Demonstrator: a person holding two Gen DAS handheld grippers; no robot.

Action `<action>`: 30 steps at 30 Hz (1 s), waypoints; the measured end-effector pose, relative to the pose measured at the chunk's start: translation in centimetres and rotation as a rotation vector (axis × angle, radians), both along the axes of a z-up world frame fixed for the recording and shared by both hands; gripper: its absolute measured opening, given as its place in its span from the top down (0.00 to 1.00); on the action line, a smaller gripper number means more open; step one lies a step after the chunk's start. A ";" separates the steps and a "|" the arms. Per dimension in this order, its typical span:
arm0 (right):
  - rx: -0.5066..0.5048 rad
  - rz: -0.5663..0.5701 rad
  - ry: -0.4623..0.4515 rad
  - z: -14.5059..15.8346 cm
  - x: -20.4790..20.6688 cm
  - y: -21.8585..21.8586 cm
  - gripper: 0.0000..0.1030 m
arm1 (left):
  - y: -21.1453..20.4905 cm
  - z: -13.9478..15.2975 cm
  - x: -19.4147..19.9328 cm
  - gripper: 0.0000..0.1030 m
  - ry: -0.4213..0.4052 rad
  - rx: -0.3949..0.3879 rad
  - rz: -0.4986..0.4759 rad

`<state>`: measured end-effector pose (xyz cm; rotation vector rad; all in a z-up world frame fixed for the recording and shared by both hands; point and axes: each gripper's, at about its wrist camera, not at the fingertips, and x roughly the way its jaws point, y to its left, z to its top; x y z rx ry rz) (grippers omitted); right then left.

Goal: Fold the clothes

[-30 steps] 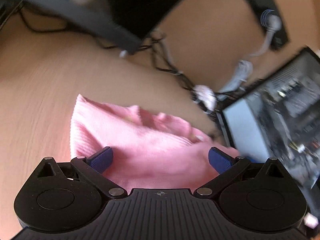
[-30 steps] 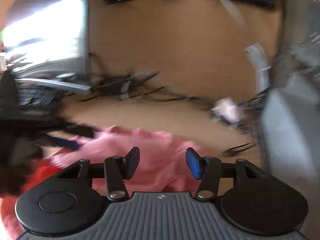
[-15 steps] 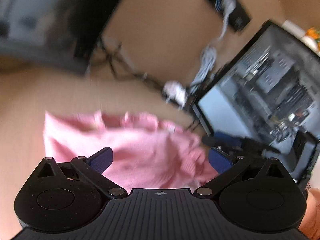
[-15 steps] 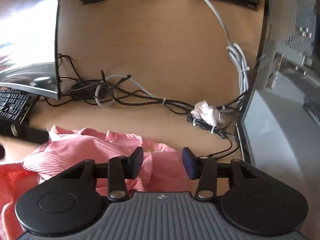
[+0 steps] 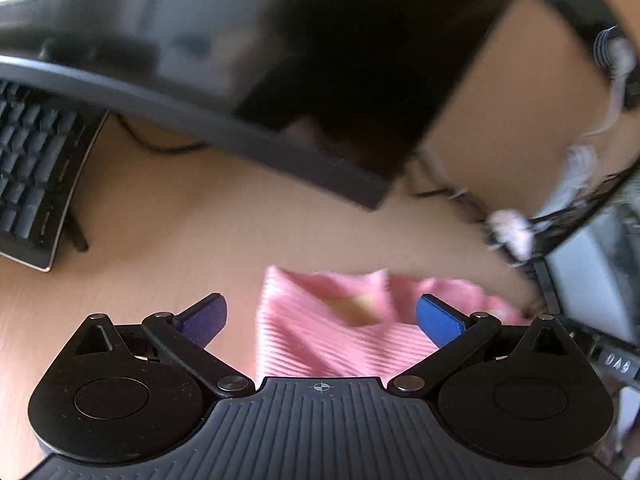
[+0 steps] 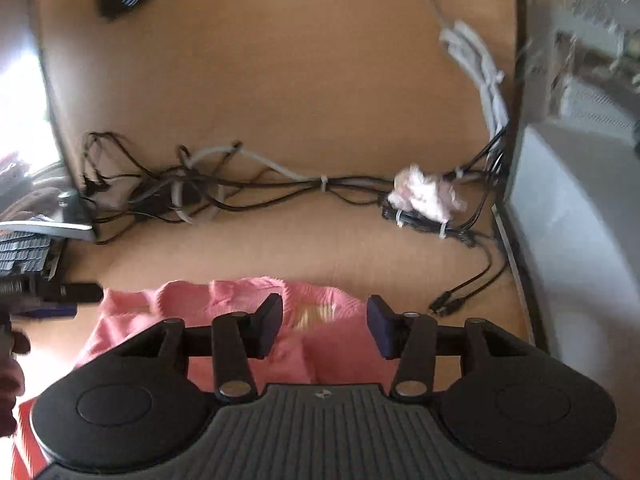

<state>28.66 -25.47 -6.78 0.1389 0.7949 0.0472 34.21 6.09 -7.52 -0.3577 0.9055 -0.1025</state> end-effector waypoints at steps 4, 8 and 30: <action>0.004 -0.070 0.112 -2.9 3.2 -0.1 0.55 | -1.8 -1.1 1.0 0.18 0.025 0.139 -0.016; -0.040 -0.047 0.131 -4.0 4.4 0.3 0.52 | -3.2 -1.3 2.0 0.17 0.036 0.197 -0.034; 0.137 0.137 -0.031 5.4 -9.9 0.1 0.90 | 0.7 6.1 -9.5 0.88 -0.234 0.113 -0.335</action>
